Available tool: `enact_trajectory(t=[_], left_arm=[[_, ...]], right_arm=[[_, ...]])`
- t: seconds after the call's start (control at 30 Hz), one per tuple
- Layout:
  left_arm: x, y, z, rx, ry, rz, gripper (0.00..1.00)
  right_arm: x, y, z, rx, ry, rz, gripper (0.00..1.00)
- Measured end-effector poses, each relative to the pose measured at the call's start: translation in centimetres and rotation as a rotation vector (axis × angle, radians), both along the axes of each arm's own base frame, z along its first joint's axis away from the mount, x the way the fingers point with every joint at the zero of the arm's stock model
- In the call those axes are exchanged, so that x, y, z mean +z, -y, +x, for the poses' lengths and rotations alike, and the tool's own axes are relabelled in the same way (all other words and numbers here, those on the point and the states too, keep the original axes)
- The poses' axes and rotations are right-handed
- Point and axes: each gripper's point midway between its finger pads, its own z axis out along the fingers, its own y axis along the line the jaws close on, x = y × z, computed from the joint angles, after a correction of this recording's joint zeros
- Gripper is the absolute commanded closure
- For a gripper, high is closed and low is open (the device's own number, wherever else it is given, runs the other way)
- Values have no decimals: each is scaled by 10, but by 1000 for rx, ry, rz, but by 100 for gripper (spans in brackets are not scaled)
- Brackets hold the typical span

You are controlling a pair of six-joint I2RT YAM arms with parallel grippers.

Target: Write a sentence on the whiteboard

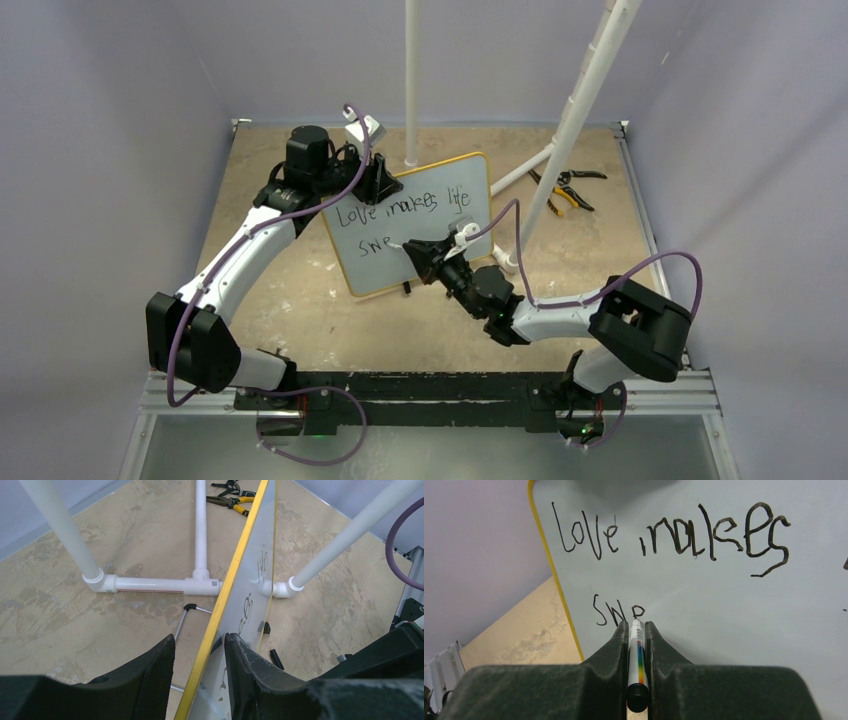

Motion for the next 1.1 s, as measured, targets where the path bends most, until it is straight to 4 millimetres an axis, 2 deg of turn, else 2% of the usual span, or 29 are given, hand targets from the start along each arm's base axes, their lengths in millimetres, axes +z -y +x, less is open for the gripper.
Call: enact_trajectory(t=[0.53, 0.73, 1.1], left_arm=[[0, 0, 0, 0, 0, 0, 92], [0, 0, 0, 0, 0, 0, 92], [0, 0, 0, -1, 0, -1, 92]], right_arm=[[-6, 10, 1, -36, -24, -1, 100], [3, 21, -1, -54, -15, 19, 100], [3, 22, -1, -56, -7, 12, 100]])
